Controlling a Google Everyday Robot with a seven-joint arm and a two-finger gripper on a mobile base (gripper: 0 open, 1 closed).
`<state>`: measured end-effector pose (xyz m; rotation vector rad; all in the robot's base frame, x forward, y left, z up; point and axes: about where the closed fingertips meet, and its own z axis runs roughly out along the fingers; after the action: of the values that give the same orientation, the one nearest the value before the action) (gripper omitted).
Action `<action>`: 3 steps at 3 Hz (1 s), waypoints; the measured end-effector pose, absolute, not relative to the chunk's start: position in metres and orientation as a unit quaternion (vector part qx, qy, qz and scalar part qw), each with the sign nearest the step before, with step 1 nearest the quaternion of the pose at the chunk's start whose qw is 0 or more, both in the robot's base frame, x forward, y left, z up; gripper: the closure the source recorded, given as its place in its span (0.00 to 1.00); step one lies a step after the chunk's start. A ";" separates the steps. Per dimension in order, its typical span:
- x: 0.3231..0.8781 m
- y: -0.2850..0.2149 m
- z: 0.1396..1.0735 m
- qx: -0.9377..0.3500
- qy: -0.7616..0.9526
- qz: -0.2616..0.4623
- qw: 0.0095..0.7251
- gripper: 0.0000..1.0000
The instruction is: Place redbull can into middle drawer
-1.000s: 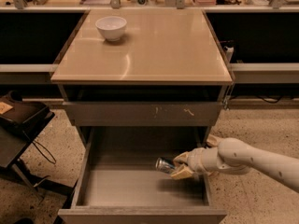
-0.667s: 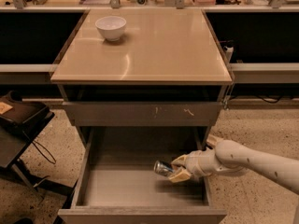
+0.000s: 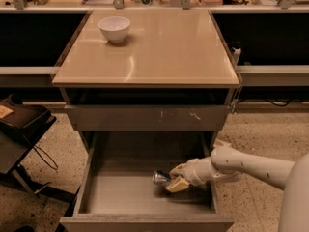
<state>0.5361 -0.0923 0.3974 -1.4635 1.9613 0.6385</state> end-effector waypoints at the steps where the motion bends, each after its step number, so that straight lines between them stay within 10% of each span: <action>1: 0.534 -0.063 0.360 -0.564 0.736 0.258 0.270 1.00; 3: 0.533 -0.057 0.357 -0.567 0.734 0.262 0.267 0.58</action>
Offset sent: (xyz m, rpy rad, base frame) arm -0.0015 0.0223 -0.0295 -0.0116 0.0453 0.0368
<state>0.5329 -0.0573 0.3573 -1.5306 1.9797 0.7060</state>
